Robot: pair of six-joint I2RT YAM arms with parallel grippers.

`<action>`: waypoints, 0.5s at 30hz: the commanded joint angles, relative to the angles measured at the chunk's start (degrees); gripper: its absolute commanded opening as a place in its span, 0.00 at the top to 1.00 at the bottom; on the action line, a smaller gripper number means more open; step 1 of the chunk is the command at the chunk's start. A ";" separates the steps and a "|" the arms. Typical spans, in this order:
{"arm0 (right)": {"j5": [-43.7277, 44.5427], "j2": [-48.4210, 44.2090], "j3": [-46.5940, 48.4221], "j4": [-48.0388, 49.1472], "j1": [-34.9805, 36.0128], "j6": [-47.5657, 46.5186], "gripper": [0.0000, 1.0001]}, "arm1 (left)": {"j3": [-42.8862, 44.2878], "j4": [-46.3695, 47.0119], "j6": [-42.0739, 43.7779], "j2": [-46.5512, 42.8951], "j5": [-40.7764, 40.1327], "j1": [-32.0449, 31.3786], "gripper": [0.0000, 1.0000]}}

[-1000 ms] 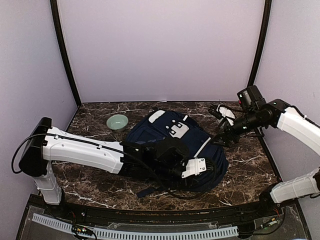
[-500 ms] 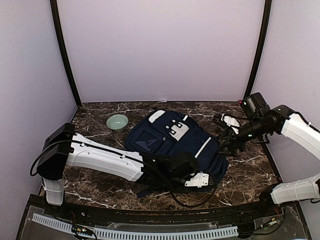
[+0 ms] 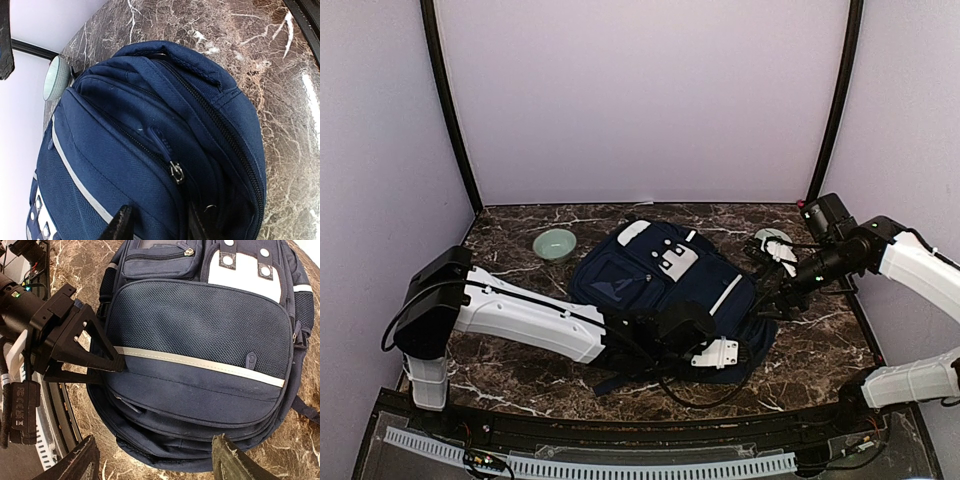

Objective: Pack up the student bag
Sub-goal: Hold the upper front pocket of the student bag.

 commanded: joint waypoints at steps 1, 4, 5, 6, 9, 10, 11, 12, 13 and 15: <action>-2.00 -0.35 -0.43 1.02 -0.25 -0.60 0.23 | -0.92 1.85 1.48 -1.38 -0.75 0.46 0.63; -2.17 -0.31 -0.36 0.77 -0.25 -0.95 0.25 | -0.86 1.11 2.29 -1.38 0.42 0.43 0.60; -2.08 -0.23 -0.36 0.70 -0.25 -1.08 0.25 | -1.04 1.53 2.72 -1.33 -0.06 0.42 0.60; -2.04 -0.13 -0.26 0.65 -0.25 -1.43 0.26 | -1.08 1.78 3.08 -1.11 -0.36 0.43 0.59; -1.85 0.18 -0.18 0.32 -0.22 -2.04 0.26 | -1.34 3.69 4.60 -0.03 -4.12 0.45 0.61; -1.77 0.32 -0.18 0.31 -0.24 -2.18 0.26 | -1.40 4.30 5.15 0.45 -4.85 0.47 0.63; -1.75 0.42 -0.19 0.27 -0.25 -2.38 0.26 | -1.41 4.84 5.49 0.73 -5.35 0.49 0.64; -1.75 0.66 -0.34 0.23 -0.24 -2.45 0.26 | -1.49 5.52 5.91 0.84 -5.68 0.48 0.65; -1.83 0.84 -0.35 0.15 -0.25 -2.55 0.27 | -1.60 6.02 6.20 1.02 -5.79 0.51 0.68; -2.20 1.30 -0.29 -0.22 -0.25 -2.79 0.27 | -1.31 6.40 6.14 1.02 -5.93 0.51 0.75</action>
